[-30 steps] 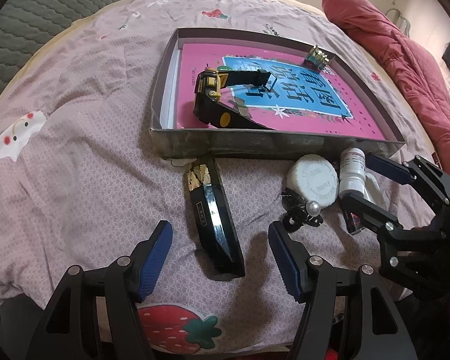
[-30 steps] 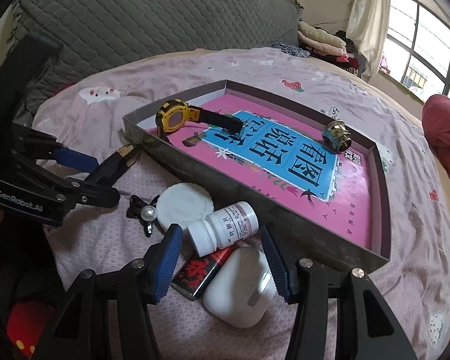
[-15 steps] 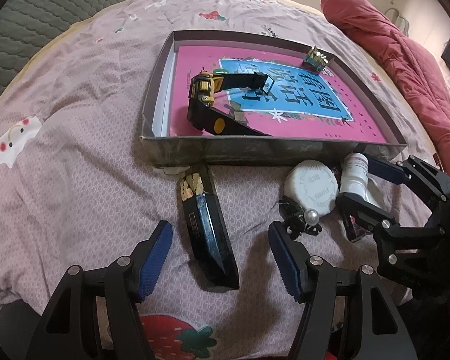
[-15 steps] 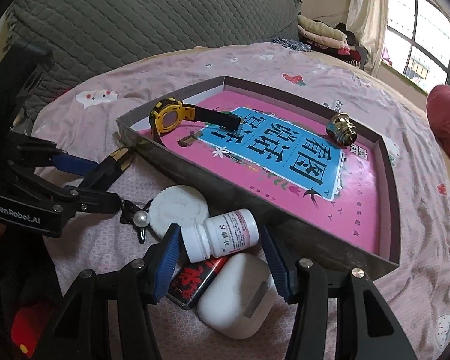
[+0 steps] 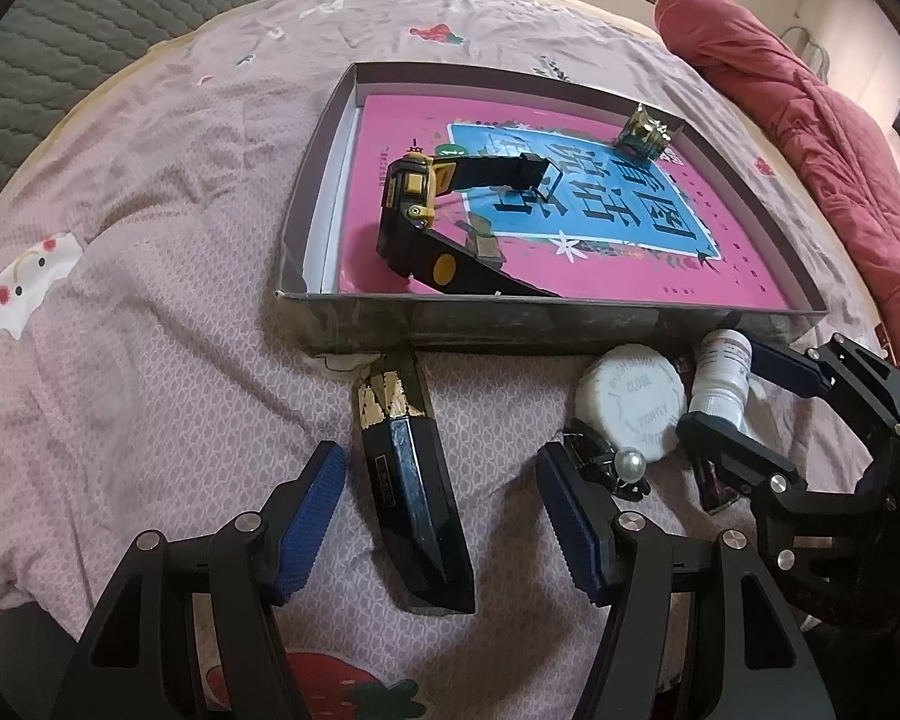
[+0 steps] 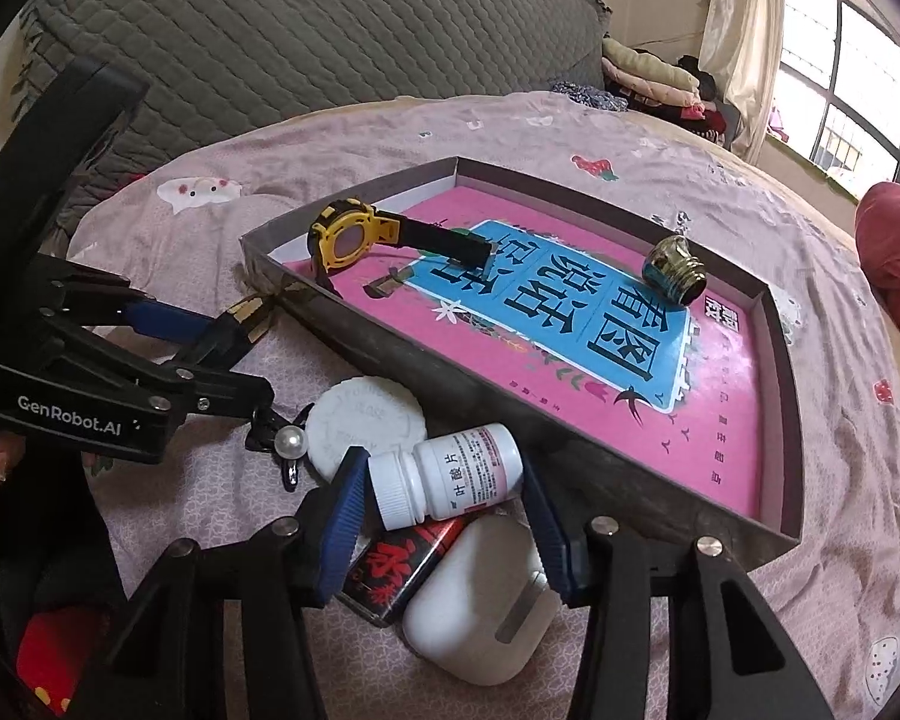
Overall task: Organize rigid objects
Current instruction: 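Close the left gripper on the black lighter while the right gripper grasps the white pill bottle, then lift the black lighter with the left gripper while the right gripper lifts the white pill bottle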
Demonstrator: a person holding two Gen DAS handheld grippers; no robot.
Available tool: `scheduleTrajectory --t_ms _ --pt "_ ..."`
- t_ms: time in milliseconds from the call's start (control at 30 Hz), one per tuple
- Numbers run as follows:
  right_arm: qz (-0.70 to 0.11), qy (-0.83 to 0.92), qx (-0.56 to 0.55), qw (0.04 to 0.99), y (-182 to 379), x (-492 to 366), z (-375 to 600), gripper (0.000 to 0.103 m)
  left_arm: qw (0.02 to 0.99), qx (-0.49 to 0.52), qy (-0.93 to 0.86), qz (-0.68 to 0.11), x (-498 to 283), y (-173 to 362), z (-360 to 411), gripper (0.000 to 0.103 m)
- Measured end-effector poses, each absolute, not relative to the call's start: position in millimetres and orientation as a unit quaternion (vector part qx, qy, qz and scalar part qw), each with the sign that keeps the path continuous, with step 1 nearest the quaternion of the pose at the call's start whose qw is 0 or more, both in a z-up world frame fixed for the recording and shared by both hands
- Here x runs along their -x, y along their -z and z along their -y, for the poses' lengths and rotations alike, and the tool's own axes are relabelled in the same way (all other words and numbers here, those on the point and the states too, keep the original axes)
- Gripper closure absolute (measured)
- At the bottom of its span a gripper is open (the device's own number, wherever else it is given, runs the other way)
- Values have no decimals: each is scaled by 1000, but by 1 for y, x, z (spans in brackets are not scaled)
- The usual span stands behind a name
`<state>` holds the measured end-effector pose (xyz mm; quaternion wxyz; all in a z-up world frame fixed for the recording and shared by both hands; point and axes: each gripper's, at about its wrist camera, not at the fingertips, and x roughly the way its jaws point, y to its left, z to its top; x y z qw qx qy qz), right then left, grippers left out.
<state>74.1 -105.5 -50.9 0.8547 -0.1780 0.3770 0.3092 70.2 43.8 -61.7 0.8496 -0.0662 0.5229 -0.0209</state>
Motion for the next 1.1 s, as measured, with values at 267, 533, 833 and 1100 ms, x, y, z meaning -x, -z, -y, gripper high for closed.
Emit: scheduleTrajectory --t_ms 267,533,833,1100 --pt "-376 -312 173 855 48 -74 106 53 854 69 9 -515 -68 62 -48 51" --pt "-389 -311 160 852 50 -76 108 53 857 58 7 -512 -66 60 -46 72" --pt "-385 -308 141 858 47 -76 113 53 859 49 15 -509 -63 58 -42 79" --pt "-380 -313 123 862 41 -76 118 53 863 43 27 -503 -58 53 -36 79"
